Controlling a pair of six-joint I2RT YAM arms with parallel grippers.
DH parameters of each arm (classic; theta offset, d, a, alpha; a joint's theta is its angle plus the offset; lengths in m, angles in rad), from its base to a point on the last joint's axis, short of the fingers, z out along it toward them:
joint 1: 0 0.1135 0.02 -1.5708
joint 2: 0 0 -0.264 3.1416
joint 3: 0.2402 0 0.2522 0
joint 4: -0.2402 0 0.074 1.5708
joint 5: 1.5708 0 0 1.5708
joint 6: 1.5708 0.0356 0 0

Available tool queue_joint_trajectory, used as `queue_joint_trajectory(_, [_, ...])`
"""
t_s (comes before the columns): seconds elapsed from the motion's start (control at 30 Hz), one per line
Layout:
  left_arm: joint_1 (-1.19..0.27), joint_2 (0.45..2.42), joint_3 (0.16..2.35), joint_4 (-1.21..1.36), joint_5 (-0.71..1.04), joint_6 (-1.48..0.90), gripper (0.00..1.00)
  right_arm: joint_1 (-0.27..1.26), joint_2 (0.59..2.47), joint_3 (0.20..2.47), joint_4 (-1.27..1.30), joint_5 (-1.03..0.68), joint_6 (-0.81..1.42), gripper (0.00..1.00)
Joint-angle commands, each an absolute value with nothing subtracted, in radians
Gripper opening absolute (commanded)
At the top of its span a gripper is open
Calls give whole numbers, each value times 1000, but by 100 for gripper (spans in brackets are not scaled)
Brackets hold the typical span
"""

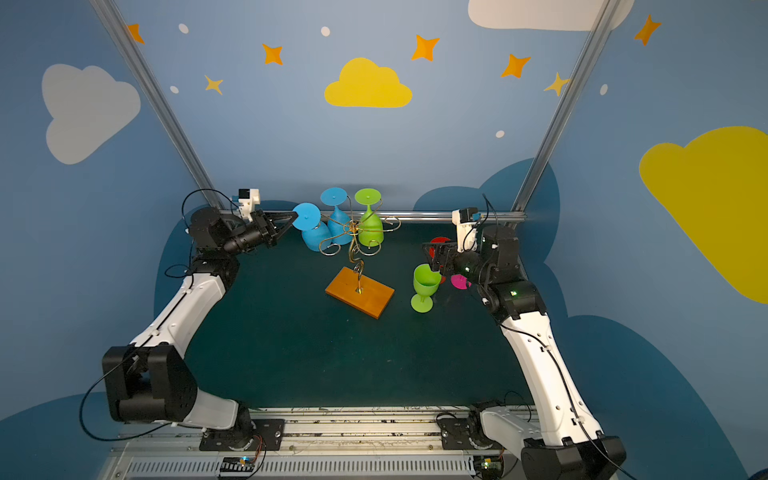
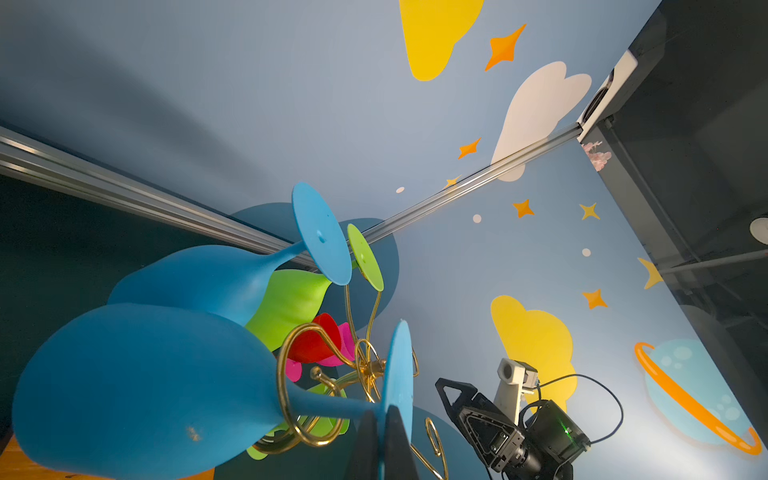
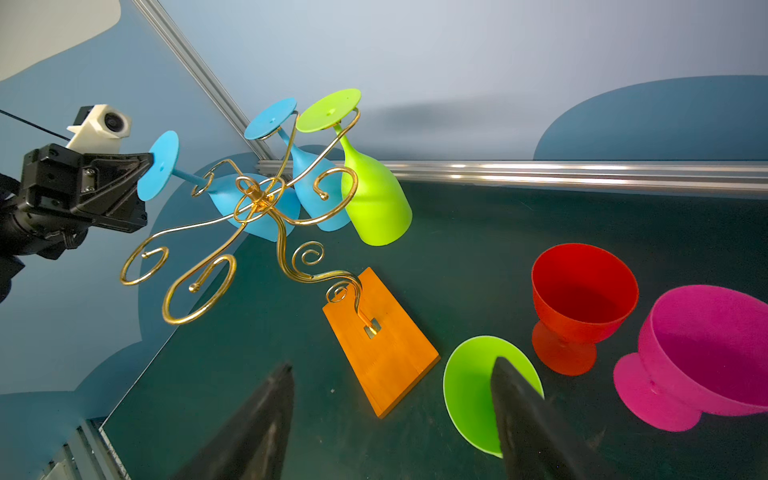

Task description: Take the wine glass off the wine glass rack

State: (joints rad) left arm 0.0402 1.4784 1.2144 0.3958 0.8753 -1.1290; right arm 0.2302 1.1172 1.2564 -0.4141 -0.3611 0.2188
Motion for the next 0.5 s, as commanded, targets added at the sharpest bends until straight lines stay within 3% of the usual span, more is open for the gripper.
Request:
queue_joint_trajectory(0.0, [42,1462,1207,442,879,-1139,4,227,1100,1252,-389,-375,227,74])
queue_joint_trajectory(0.47, [20,1512,1254,413,847,-1126,4,227,1091,1253,-390,-379,228,74])
